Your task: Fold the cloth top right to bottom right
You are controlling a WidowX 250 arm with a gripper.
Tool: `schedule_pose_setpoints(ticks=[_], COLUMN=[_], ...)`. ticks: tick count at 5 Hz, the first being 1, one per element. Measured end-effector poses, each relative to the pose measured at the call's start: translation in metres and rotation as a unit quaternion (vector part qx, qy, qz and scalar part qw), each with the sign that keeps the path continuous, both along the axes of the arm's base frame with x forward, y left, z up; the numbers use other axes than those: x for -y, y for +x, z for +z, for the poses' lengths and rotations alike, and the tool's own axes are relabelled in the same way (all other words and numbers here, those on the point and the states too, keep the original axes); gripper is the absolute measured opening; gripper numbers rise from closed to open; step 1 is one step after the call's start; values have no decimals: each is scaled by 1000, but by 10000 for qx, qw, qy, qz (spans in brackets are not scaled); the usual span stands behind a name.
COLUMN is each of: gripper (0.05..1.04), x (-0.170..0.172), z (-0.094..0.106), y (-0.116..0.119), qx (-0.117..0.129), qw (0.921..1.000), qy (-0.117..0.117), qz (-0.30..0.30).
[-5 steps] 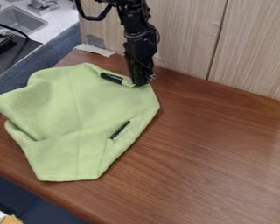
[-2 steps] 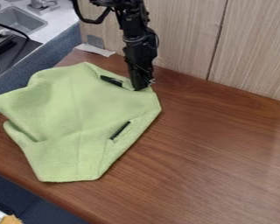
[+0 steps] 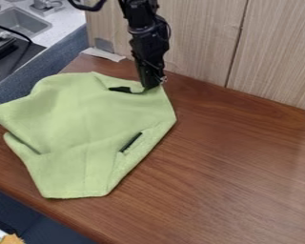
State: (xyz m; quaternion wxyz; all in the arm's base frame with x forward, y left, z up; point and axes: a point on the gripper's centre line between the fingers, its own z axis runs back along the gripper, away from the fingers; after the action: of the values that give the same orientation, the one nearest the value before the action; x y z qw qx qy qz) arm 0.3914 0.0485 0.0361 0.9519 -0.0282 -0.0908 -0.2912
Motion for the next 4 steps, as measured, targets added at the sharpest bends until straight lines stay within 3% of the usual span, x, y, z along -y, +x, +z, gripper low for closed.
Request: schedule_pose_setpoints(ticks=[2, 4], gripper=[52, 52], x=[-4, -28], z=[41, 39], y=[-51, -111], qx=[298, 187], qw=[9994, 9983], qy=[66, 100], qz=[163, 548])
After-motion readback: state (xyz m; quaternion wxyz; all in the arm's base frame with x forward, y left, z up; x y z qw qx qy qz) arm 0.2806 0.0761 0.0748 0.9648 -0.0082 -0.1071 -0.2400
